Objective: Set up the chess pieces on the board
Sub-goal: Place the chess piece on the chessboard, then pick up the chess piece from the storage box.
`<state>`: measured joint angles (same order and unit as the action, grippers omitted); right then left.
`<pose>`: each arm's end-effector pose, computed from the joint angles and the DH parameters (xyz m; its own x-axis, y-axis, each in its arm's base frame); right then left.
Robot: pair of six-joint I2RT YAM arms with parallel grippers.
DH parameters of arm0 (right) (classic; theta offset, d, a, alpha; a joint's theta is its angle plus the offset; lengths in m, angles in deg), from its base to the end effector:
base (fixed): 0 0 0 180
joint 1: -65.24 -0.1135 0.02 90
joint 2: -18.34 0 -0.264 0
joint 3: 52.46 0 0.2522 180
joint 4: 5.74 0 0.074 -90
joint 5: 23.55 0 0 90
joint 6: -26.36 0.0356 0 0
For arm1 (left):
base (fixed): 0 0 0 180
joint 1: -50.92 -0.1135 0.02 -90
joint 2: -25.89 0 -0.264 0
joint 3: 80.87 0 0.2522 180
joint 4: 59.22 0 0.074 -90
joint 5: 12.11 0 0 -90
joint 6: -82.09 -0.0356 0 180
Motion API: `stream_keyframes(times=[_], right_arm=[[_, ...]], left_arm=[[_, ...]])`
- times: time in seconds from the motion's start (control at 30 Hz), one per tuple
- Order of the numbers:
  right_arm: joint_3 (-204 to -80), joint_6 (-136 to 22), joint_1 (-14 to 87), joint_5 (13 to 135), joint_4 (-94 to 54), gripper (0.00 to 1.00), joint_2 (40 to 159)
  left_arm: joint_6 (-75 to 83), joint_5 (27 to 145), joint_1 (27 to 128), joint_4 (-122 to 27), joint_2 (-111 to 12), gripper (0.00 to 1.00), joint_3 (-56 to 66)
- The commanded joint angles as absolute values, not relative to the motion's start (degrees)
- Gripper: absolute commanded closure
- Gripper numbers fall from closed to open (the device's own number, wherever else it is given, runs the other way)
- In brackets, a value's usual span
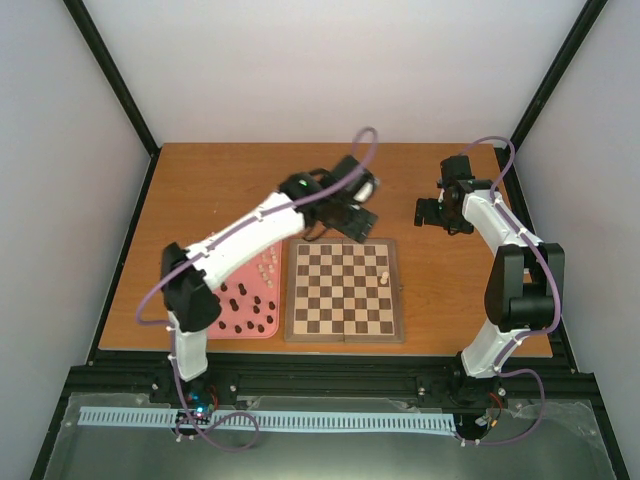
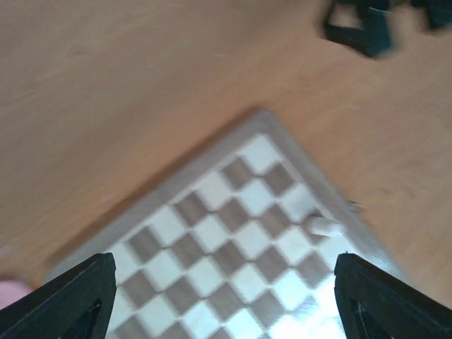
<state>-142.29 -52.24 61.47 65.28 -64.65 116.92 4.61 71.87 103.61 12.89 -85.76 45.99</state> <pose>0.3496 0.0223 0.2348 -0.9162 0.1377 -0.3763 0.1256 0.9905 0.0566 0.2579 -0.3322 0.3334 -0.6596 0.5099 -0.5522 0.6282 0.7774 -0.0326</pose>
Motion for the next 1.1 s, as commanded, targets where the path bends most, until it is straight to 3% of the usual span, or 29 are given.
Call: stream_keyframes(times=[0.0, 0.3, 0.77, 1.07], right_arm=[[-142.9, -52.8, 62.0, 65.9, -64.2, 0.00, 114.8], [-142.6, -53.0, 62.1, 66.5, -64.4, 0.00, 115.0], [-143.0, -53.2, 62.1, 67.7, -65.0, 0.00, 116.4], [-142.7, -53.2, 62.1, 68.0, -64.7, 0.00, 116.9]], left_arm=[[8.3, 68.7, 92.0, 13.7, -82.0, 0.15, 39.8], [13.0, 64.9, 74.0, 14.3, -81.1, 0.24, 32.4], [17.4, 68.1, 59.0, 10.5, -80.8, 0.29, 22.9], [18.3, 66.9, 55.5, 8.3, -81.2, 0.36, 18.9]])
